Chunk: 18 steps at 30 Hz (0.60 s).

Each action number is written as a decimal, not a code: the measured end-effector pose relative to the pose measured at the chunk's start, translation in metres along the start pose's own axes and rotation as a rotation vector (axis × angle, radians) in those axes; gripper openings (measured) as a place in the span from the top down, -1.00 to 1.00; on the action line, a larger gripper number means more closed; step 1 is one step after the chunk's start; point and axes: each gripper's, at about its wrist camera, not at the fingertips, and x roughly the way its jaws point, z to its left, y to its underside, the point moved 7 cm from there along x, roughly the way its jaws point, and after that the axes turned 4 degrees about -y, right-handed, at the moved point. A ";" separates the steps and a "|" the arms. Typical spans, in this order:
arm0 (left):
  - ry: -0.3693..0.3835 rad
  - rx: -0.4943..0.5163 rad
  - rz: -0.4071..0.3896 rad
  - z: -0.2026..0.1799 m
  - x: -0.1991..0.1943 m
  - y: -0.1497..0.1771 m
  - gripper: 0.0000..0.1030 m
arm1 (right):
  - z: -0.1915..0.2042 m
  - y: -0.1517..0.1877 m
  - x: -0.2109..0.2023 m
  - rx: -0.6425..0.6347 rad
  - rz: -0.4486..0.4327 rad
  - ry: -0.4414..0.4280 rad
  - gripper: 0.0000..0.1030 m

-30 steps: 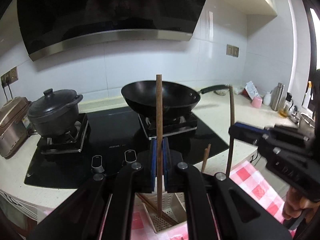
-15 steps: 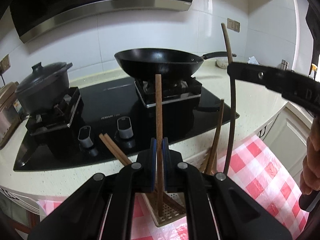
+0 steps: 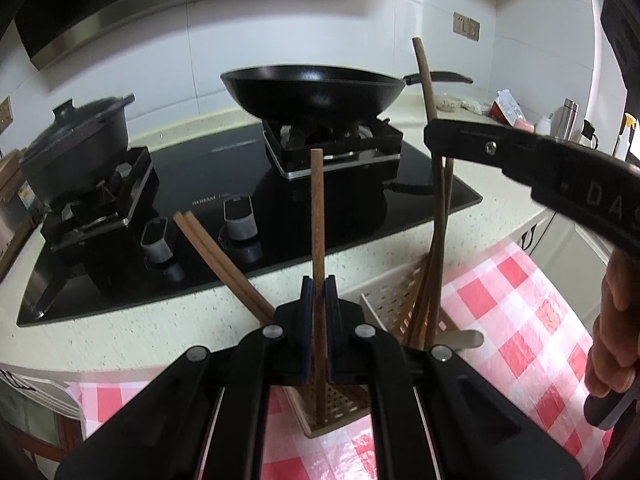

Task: Organize utensils
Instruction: 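Lower both chopsticks into the white caddy and open both grippers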

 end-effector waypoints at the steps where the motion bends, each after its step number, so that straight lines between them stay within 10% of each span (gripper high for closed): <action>1: 0.003 0.000 0.004 0.000 0.001 0.001 0.89 | 0.000 0.003 0.003 0.000 0.009 0.000 0.87; 18: 0.105 -0.071 0.051 0.001 0.018 -0.006 0.87 | 0.003 0.037 0.038 -0.013 0.122 0.000 0.86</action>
